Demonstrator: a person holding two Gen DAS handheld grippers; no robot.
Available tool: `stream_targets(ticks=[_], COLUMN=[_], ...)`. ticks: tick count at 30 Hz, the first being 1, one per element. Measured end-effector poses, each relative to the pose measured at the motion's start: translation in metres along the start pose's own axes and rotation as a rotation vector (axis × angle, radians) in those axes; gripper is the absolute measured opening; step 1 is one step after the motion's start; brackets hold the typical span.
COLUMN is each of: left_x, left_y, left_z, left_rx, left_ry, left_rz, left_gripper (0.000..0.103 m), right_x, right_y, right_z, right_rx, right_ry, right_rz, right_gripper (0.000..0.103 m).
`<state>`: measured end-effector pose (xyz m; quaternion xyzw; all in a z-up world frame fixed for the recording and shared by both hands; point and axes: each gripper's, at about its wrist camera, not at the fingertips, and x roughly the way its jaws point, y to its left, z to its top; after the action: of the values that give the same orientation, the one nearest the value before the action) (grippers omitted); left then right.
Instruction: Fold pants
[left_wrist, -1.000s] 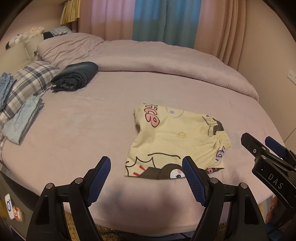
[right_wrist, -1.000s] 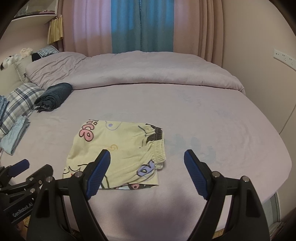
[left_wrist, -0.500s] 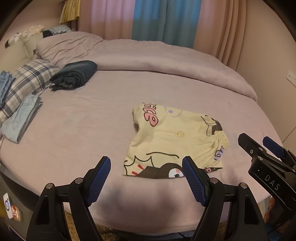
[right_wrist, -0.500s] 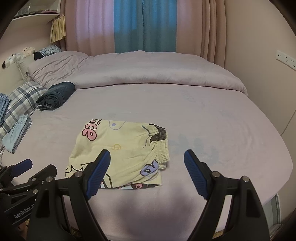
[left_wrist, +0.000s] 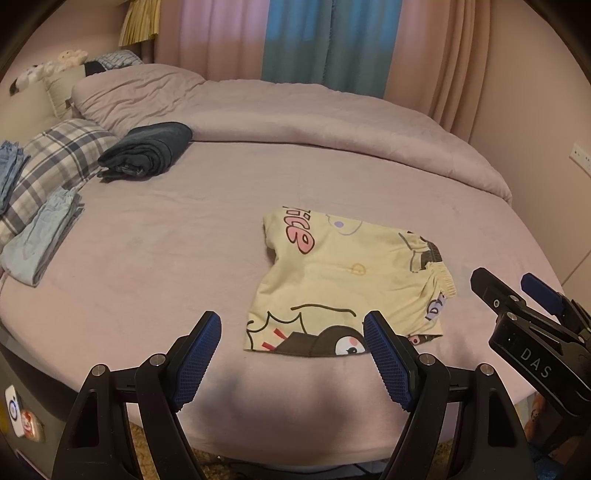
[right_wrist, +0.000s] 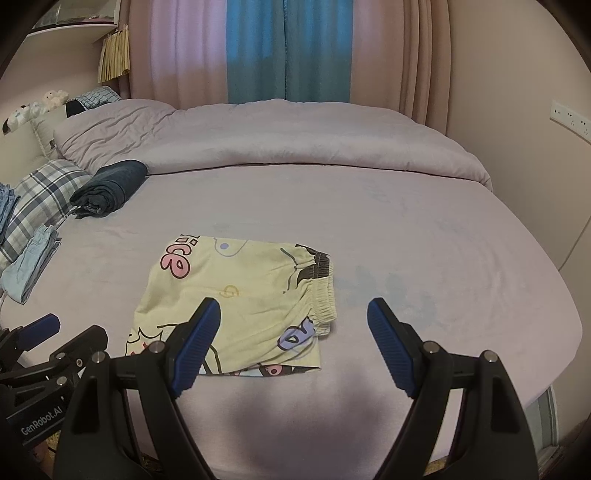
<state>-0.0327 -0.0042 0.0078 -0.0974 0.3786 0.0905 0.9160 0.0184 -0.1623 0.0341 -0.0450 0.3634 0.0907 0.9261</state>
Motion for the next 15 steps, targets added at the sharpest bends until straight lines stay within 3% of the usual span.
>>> stream_targets(ticks=[15], left_x=[-0.0019], left_y=[-0.0028], left_z=[-0.0005], left_rx=[0.008], left_ry=[-0.001], left_rz=[-0.010], left_gripper=[0.079], right_x=[0.0001], right_y=[0.0004], right_z=[-0.0011], right_rx=[-0.003], right_ry=[0.001], right_rz=[-0.006], right_gripper=[0.083])
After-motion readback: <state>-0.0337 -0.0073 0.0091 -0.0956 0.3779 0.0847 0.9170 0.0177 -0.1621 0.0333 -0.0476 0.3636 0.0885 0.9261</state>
